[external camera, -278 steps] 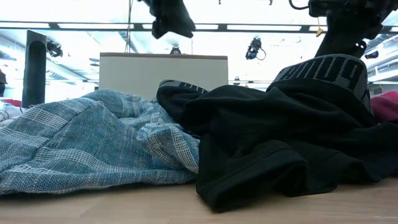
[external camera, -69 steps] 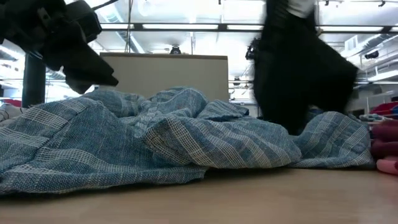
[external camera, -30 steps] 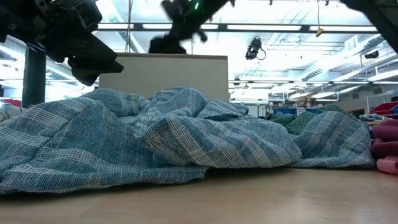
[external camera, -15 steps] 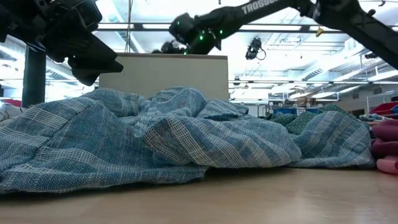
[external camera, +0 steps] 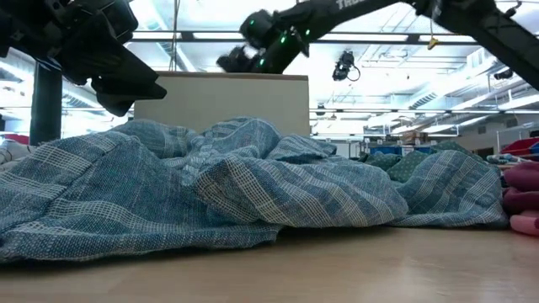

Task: Sort clothes
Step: Put the black underwear into the white laundry organizer, then put the red sock into the white laundry organizer

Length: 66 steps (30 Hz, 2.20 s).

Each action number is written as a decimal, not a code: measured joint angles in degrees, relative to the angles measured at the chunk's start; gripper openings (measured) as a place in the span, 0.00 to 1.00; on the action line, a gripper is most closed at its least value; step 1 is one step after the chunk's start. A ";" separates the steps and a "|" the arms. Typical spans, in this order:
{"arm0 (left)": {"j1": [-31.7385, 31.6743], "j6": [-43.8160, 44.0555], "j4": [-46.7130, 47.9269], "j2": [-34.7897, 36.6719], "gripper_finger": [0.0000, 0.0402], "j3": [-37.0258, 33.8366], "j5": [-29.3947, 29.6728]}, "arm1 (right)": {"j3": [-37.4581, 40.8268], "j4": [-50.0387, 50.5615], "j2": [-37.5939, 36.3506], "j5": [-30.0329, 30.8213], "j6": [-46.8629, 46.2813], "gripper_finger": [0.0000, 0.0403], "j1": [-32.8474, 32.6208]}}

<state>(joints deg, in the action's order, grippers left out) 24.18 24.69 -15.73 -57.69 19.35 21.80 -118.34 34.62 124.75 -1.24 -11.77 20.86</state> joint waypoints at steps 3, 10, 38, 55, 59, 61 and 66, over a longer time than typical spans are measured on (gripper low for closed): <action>0.00 0.00 -0.02 0.00 0.38 0.00 0.00 | 0.00 -0.27 -3.37 0.14 1.14 0.51 0.05; 0.00 0.04 0.39 0.00 0.38 0.00 0.00 | 0.00 0.77 -11.16 0.31 5.16 0.49 0.01; 0.00 1.16 1.55 0.00 0.38 0.00 0.02 | 48.84 -0.44 -52.10 8.07 -9.20 0.41 -19.81; -0.02 1.09 1.85 0.00 0.38 0.00 0.68 | 63.49 9.07 -56.39 13.82 -45.41 0.40 -48.34; -0.02 1.09 1.98 0.00 0.38 -0.02 0.68 | 65.26 11.40 -53.25 11.85 -52.34 0.40 -52.51; -0.04 1.09 2.19 0.00 0.38 -0.04 0.68 | 65.88 10.87 -51.57 11.31 -54.64 0.40 -53.85; -0.04 1.09 2.17 0.00 0.38 -0.04 0.68 | 66.75 10.95 -46.49 10.62 -57.02 0.40 -56.00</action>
<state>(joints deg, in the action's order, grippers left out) 24.14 25.78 -13.56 -57.69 19.31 22.48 -51.59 45.57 78.26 9.38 -68.78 -35.14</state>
